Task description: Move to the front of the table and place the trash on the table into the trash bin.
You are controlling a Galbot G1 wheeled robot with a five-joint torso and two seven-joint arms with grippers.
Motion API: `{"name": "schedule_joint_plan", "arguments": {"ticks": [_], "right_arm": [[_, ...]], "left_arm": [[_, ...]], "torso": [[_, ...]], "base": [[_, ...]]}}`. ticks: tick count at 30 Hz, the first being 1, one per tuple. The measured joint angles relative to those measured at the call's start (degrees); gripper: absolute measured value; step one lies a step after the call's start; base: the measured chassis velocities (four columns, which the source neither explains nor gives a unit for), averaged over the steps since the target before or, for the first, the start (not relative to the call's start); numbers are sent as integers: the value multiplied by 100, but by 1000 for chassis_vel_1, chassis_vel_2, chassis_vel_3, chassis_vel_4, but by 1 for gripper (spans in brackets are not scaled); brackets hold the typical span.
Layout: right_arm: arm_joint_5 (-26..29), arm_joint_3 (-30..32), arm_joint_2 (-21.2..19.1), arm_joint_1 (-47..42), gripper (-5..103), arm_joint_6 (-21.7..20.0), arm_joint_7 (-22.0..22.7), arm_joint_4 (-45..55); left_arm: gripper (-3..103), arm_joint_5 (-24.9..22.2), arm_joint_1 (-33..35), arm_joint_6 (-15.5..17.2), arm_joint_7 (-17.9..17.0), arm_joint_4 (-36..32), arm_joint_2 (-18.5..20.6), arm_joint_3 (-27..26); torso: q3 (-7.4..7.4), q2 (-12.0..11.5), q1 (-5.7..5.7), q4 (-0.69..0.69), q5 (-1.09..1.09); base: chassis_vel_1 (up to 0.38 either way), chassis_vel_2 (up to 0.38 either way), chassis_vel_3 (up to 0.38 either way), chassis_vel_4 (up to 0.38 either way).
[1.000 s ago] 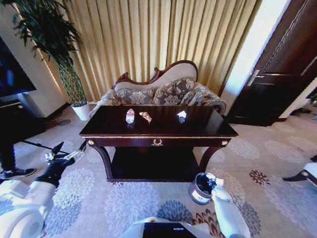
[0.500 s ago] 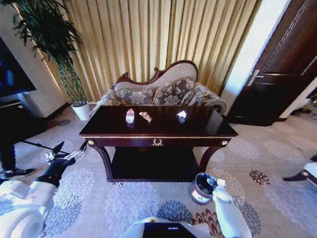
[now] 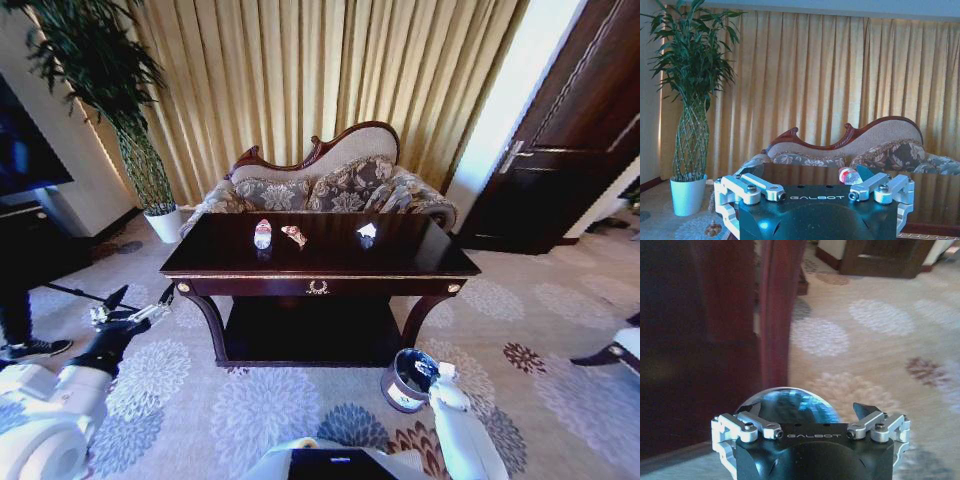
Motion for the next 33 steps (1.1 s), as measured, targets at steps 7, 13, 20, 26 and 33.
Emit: {"name": "schedule_joint_plan", "arguments": {"ticks": [7, 13, 20, 26, 33], "right_arm": [[851, 76, -182, -707, 100, 618, -1509, 1113], [1437, 191, -315, -1302, 100, 1034, -1557, 2624], [1788, 139, -271, -1604, 100, 452, -921, 4571], [1941, 43, -286, -1796, 100, -545, -499, 6289], [2081, 26, -364, -1764, 100, -1140, -148, 7235]], "left_arm": [[100, -3, -10, -2, -1, 3, -15, -27], [100, -26, -30, -8, -16, 94, 8, -101], [100, -16, -32, -9, -25, 85, -19, -29], [100, -19, -12, 1, -28, -21, 2, -94], [100, -72, -41, 23, -58, -92, 6, -153]], "torso": [[0, 0, 0, 0, 0], [0, 0, 0, -2, 0], [-1, 1, 0, 0, -2], [-1, 1, 0, -2, -1], [0, 1, 0, -1, -1]], "base": [[0, 0, 0, 0], [0, 0, 0, 0], [0, 0, 0, 0], [0, 0, 0, 0], [0, 0, 0, 0]]}}
